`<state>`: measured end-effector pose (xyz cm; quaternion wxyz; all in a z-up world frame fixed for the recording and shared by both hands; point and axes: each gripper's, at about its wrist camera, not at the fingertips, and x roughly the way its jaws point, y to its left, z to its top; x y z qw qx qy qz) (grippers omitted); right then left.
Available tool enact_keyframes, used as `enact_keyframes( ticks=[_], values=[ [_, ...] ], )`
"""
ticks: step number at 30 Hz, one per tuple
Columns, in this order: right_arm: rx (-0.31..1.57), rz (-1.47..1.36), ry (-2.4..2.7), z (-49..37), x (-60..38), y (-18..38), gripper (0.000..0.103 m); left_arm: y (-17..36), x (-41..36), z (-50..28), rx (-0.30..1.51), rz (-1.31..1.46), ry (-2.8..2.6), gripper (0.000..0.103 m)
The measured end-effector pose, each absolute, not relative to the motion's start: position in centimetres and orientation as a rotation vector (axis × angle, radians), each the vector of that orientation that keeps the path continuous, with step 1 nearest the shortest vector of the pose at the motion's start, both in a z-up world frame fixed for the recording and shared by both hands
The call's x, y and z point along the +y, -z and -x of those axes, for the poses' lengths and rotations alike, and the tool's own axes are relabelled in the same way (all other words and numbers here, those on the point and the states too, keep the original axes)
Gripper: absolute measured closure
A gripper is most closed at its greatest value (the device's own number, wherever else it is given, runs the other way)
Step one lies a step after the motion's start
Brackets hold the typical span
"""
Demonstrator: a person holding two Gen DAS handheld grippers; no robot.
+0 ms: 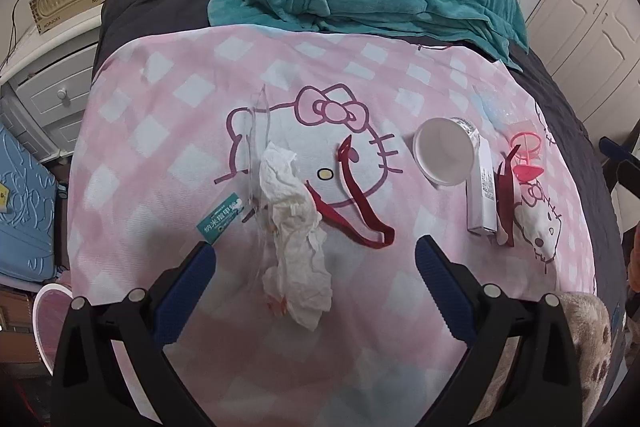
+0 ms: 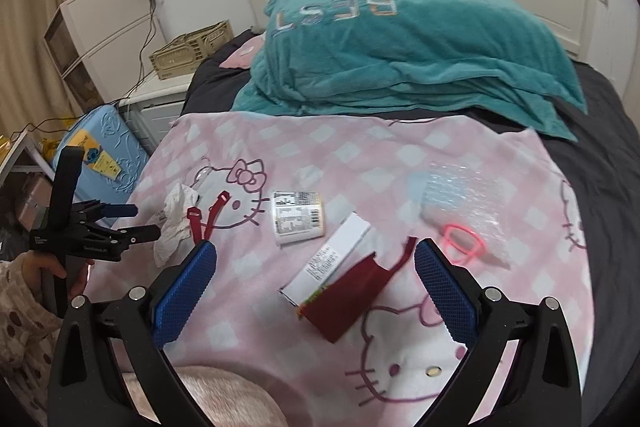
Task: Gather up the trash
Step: 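Close the left tool on the crumpled tissue and clear plastic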
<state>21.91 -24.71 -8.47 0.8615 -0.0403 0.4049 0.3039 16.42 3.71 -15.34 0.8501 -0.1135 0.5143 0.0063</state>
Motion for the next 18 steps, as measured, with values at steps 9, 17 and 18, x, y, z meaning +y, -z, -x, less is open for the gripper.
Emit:
enact_keyframes(
  ticks=[9,17,18],
  values=[
    [0.897,0.1,-0.811,-23.4,-17.2,9.4,0.023,15.3,5.0,-16.1,1.082,0.249,0.013,0.009],
    [0.979,0.14,-1.034,-24.4,-8.6,12.2,0.041,16.4,6.5,-15.0,1.103,0.312,0.058,0.023],
    [0.999,0.15,-1.062,-24.6,-7.6,12.7,0.042,16.5,6.7,-15.0,1.104,0.322,0.069,0.024]
  ],
)
